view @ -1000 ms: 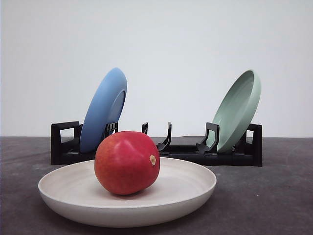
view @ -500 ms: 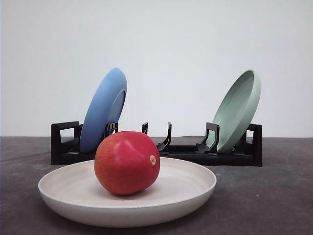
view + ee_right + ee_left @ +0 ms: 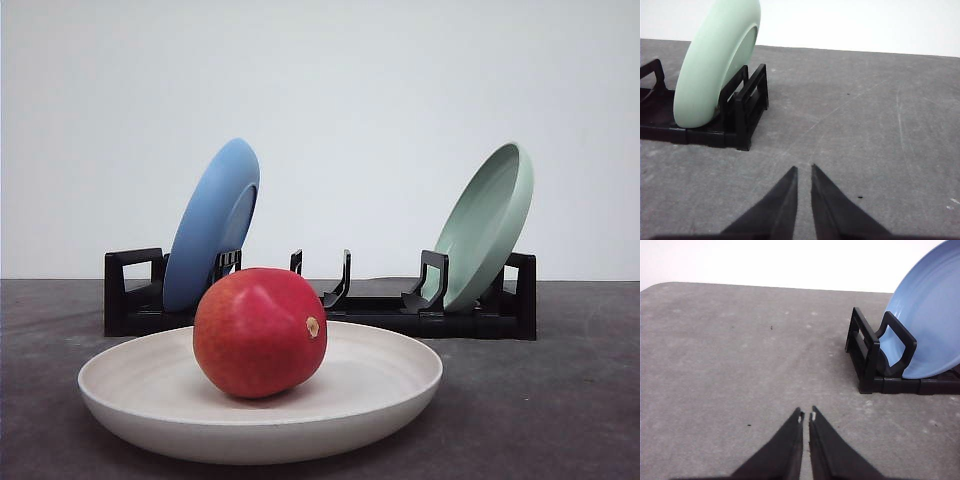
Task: Place pomegranate in white plate
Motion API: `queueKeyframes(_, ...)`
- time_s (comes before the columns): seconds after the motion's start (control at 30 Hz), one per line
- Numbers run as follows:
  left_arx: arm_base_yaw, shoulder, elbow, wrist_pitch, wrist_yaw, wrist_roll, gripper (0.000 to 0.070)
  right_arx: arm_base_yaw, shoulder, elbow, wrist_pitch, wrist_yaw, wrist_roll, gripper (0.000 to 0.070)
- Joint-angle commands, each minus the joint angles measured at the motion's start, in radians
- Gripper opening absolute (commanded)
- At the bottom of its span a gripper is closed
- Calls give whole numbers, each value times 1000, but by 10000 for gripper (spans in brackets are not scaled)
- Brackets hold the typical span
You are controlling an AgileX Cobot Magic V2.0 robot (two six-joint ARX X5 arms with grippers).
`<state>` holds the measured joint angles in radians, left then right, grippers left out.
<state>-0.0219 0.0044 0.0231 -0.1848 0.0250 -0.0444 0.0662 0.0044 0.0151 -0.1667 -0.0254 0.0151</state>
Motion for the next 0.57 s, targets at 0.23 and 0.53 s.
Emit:
queueKeyframes(0.23,0,0,-11,-2,-3,10,0,1,-1,-4,9,0,11,46)
queueKeyframes(0.53,0,0,-11,-2,-3,10,0,1,-1,-4,9,0,11,46)
